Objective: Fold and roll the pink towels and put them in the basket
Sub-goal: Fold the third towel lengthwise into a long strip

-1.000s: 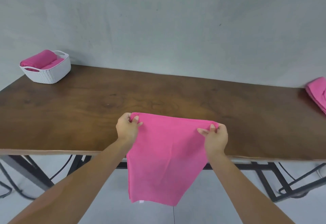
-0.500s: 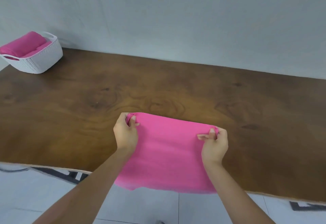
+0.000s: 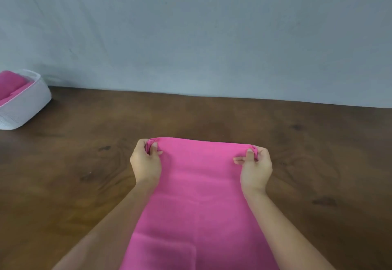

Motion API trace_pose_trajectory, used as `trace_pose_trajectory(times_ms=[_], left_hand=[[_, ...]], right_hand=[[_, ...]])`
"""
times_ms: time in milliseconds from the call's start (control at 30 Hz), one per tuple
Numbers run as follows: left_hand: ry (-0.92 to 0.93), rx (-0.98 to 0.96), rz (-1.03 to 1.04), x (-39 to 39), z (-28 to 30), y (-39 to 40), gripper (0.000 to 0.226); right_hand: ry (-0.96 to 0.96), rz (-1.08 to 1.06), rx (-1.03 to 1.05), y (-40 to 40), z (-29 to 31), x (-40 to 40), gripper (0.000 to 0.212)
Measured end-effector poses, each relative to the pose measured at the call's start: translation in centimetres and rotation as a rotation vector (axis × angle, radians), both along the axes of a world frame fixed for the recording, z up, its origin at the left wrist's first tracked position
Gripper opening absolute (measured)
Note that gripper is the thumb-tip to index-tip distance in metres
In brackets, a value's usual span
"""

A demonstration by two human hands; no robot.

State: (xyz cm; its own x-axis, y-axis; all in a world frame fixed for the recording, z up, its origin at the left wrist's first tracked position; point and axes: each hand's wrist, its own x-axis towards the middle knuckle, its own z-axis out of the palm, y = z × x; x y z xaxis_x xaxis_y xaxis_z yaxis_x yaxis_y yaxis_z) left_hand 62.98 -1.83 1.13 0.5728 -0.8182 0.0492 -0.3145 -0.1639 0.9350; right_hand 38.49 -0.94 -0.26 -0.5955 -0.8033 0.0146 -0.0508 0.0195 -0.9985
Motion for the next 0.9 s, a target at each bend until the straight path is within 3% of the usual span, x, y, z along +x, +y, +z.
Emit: trace_pose_trajectory(times_ms=[567, 800, 900], left_hand=[[0.056, -0.087, -0.073, 0.2, -0.1, -18.8, 0.015], [-0.008, -0.174, -0.114, 0.4, -1.1, -24.1, 0.015], [-0.087, -0.26, -0.183, 0.0, -1.3, -24.5, 0.031]], right_hand=[[0.072, -0.054, 0.051, -19.2, 0.3, 0.1, 0.017], [0.046, -0.09, 0.033, -24.0, 0.1, -0.1, 0.018], [0.028, -0.123, 0.004, -24.6, 0.2, 0.0, 0.014]])
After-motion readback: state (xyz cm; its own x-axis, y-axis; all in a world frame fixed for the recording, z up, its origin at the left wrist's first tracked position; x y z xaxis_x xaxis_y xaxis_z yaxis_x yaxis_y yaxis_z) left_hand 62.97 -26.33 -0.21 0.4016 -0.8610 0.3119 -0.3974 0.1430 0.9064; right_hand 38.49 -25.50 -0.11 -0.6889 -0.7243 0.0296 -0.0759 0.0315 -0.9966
